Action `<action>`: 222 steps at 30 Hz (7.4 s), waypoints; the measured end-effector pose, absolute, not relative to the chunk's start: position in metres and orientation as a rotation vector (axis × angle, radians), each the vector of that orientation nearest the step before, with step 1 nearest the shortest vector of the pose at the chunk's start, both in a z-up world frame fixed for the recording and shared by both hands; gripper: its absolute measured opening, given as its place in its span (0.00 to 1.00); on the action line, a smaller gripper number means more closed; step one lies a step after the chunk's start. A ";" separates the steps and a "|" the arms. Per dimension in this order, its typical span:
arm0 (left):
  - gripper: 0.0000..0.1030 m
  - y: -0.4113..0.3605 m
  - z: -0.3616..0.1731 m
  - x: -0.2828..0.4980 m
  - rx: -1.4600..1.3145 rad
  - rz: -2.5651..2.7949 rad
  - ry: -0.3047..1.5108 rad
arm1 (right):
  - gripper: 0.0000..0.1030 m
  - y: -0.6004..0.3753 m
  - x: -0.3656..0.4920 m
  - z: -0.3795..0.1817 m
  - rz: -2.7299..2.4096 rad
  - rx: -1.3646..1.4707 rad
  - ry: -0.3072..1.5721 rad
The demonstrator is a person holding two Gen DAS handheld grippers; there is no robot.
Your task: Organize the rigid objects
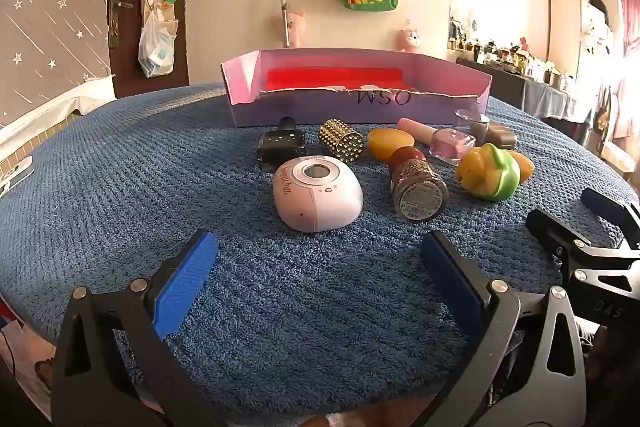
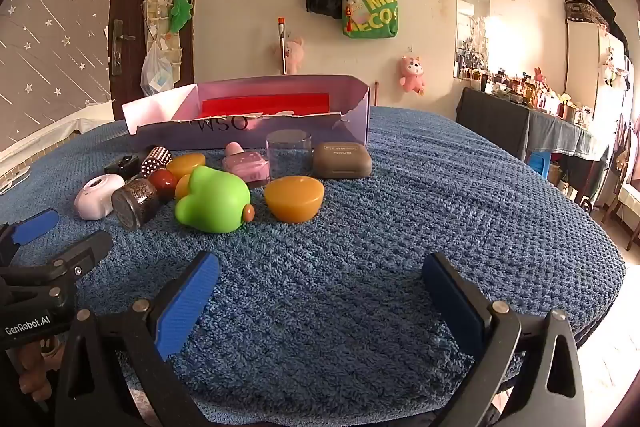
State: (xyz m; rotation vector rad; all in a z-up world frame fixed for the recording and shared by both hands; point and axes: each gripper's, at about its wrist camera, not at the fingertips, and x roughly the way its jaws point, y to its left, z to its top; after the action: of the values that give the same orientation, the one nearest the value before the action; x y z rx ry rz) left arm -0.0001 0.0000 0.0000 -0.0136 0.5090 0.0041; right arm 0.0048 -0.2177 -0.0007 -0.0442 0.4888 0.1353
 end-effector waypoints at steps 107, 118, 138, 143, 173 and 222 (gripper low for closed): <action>1.00 0.016 0.018 0.001 -0.058 -0.021 0.507 | 1.00 -0.230 0.012 0.009 0.151 -0.015 0.515; 1.00 0.032 0.041 0.039 -0.109 -0.098 0.664 | 1.00 -0.243 0.039 0.041 0.156 0.010 0.515; 0.72 0.028 0.023 0.079 -0.025 -0.130 0.841 | 0.88 -0.231 0.097 0.028 0.274 -0.045 0.797; 0.50 0.024 0.028 0.078 -0.028 -0.166 0.836 | 0.71 -0.232 0.099 0.027 0.344 0.002 0.813; 0.50 0.037 0.113 0.149 0.006 -0.235 0.785 | 0.39 -0.213 0.160 0.101 0.469 -0.004 0.727; 0.51 0.027 0.044 0.271 0.177 -0.260 1.119 | 0.39 -0.150 0.289 0.049 0.506 -0.595 1.118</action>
State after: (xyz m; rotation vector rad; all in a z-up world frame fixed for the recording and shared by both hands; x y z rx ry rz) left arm 0.2714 0.0272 0.0435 0.1767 1.1186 -0.2598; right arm 0.2891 -0.1500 0.0487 -0.5952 1.1182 0.5059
